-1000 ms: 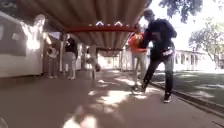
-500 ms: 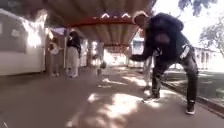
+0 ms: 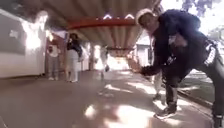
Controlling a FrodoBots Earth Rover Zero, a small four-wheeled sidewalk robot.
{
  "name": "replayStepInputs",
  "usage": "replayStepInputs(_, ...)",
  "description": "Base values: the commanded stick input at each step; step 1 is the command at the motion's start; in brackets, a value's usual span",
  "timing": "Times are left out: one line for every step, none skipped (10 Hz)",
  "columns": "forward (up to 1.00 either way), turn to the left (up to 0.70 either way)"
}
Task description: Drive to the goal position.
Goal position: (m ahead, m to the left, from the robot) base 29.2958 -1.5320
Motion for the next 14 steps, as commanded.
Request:
replayStepInputs(0.85,0.0)
replayStepInputs(0.85,0.0)
replayStepInputs(0.85,0.0)
replayStepInputs(0.85,0.0)
replayStepInputs(0.85,0.0)
replayStepInputs(0.85,0.0)
replayStepInputs(0.85,0.0)
replayStepInputs(0.85,0.0)
replayStepInputs(0.85,0.0)
replayStepInputs(0.85,0.0)
replayStepInputs(0.85,0.0)
replayStepInputs(0.85,0.0)
replayStepInputs(0.85,0.0)
replayStepInputs(0.85,0.0)
